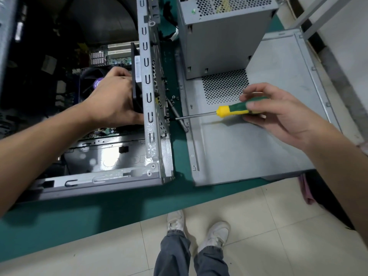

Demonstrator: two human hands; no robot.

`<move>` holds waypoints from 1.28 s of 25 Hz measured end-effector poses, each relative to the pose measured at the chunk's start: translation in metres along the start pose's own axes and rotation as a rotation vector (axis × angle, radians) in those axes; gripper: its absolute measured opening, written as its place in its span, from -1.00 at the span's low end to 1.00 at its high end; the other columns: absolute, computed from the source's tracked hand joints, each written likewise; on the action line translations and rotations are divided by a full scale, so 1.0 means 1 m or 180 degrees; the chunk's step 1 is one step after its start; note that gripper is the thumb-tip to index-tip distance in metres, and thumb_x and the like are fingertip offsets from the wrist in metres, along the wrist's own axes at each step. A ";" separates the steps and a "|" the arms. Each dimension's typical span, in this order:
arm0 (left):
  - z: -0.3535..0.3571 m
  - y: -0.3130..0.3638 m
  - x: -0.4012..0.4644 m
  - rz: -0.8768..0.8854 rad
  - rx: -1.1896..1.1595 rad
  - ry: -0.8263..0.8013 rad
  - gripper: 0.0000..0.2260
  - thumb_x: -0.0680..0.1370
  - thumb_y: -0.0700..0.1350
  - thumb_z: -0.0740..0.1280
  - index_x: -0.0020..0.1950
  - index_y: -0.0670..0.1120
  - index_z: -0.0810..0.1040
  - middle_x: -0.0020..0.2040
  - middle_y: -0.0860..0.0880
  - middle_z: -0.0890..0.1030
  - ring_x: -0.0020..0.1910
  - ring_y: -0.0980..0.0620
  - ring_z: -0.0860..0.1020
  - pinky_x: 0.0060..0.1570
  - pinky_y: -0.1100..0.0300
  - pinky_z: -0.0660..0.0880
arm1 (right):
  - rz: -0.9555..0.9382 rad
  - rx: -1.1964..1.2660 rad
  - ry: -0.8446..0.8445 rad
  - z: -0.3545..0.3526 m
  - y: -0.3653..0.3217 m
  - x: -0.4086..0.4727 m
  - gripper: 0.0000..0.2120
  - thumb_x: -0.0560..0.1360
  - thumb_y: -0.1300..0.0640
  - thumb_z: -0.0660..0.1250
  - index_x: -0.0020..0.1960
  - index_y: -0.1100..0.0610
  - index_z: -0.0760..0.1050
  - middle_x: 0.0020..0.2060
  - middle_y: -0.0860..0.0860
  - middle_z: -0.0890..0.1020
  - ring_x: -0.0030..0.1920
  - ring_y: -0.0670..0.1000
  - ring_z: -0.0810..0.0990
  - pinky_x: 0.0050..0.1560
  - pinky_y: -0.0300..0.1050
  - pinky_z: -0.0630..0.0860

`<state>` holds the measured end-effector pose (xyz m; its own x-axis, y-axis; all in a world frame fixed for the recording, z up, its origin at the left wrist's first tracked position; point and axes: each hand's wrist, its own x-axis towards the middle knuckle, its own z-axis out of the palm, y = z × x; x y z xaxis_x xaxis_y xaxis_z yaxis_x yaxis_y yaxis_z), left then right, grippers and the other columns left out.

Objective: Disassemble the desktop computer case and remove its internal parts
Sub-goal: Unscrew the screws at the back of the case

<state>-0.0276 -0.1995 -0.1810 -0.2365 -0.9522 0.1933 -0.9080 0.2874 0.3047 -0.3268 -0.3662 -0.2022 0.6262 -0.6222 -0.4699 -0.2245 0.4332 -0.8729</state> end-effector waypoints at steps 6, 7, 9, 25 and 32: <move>-0.002 0.002 0.001 -0.0025 0.0003 0.0013 -0.75 0.33 0.16 0.25 -0.26 0.32 0.13 -0.42 0.21 0.25 -0.41 -0.19 0.55 -0.19 0.17 0.09 | -0.0163 -0.0475 0.0197 0.005 0.002 0.001 -0.80 0.59 0.26 0.24 -0.02 0.03 0.59 -0.14 0.09 0.49 -0.24 0.00 0.45 -0.22 -0.15 0.40; -0.002 0.001 0.000 -0.0031 0.0014 0.0012 -0.75 0.33 0.16 0.25 -0.26 0.31 0.14 -0.43 0.19 0.28 -0.40 -0.20 0.56 -0.19 0.23 0.06 | -0.0211 -0.0111 0.0045 0.001 0.001 0.002 -0.71 0.53 0.37 0.23 0.01 0.01 0.57 -0.06 0.06 0.53 -0.14 0.01 0.51 -0.12 -0.15 0.47; 0.000 -0.002 -0.001 -0.0045 0.0082 0.0020 -0.79 0.33 0.18 0.25 -0.24 0.28 0.19 -0.45 0.03 0.43 -0.35 -0.25 0.58 -0.14 0.25 0.10 | -0.0271 0.0128 -0.0130 0.000 0.001 0.002 -0.71 0.49 0.37 0.25 0.04 0.02 0.55 0.02 0.04 0.54 -0.02 0.01 0.56 0.04 -0.11 0.53; -0.002 -0.002 -0.002 -0.0220 0.0046 -0.0070 -0.79 0.31 0.20 0.23 -0.25 0.09 0.45 -0.37 -0.18 0.60 -0.29 -0.30 0.58 -0.04 0.21 0.19 | -0.0247 -0.0746 0.0366 0.009 0.003 -0.005 -0.83 0.61 0.24 0.23 0.03 0.04 0.55 -0.23 0.00 0.49 -0.31 -0.01 0.41 -0.25 -0.09 0.32; 0.001 -0.004 -0.001 -0.0078 -0.0034 -0.0015 -0.82 0.34 0.20 0.24 -0.24 0.28 0.21 -0.42 0.01 0.43 -0.35 -0.23 0.58 -0.15 0.18 0.12 | -0.0197 -0.0767 0.0389 0.004 0.002 0.002 -0.84 0.60 0.01 0.26 0.05 0.05 0.57 -0.22 0.06 0.49 -0.36 -0.01 0.45 -0.31 -0.12 0.41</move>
<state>-0.0243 -0.1997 -0.1829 -0.2158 -0.9595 0.1812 -0.9098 0.2649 0.3194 -0.3231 -0.3638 -0.2038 0.5527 -0.7230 -0.4144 -0.3690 0.2335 -0.8996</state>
